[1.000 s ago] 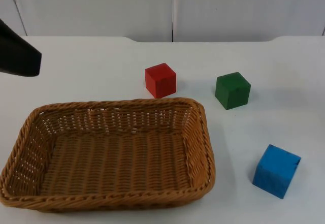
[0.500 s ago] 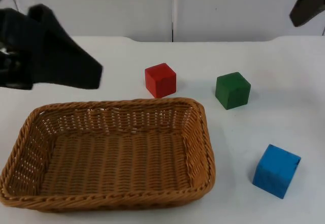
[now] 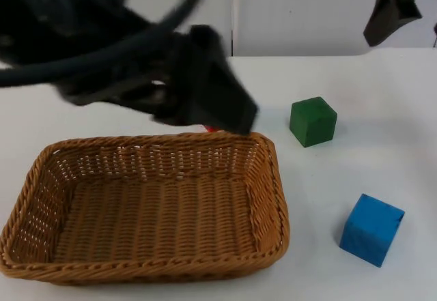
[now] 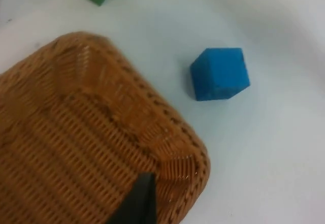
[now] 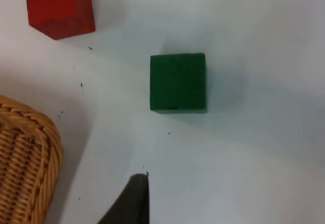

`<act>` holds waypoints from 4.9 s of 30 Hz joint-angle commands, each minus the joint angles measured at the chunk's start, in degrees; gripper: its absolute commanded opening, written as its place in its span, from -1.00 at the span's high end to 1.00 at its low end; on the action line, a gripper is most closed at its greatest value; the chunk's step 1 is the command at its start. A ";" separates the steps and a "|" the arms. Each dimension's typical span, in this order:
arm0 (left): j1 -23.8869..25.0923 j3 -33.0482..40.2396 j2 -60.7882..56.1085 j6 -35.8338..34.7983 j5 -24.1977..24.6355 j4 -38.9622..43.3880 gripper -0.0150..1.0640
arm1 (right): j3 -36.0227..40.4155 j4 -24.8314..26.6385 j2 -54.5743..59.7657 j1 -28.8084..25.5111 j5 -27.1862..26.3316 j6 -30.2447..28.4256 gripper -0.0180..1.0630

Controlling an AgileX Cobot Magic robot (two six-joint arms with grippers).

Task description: Pick up one cube with each hand and place exactly two cubes into the same basket, leaving the remaining cube outside.

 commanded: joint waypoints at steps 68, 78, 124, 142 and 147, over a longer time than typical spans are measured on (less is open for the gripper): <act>-25.61 -19.55 41.94 -22.12 -32.87 14.36 -0.86 | -10.95 -3.69 21.32 6.23 -12.55 6.36 -0.98; -25.47 -19.59 45.64 -22.12 -35.06 14.55 -0.86 | -10.95 -3.73 21.32 6.53 -13.14 6.06 -0.98; -23.41 -20.17 50.59 -20.16 -37.16 15.03 -0.70 | -10.95 -4.33 29.11 8.16 -16.57 5.84 -0.57; -23.41 -20.17 44.61 -20.16 -31.24 15.03 0.97 | -10.95 -4.33 23.34 8.04 -10.87 5.84 0.97; -23.41 -20.17 38.36 -20.16 -29.76 17.96 0.97 | -10.95 -4.43 15.63 8.04 -7.79 5.84 0.97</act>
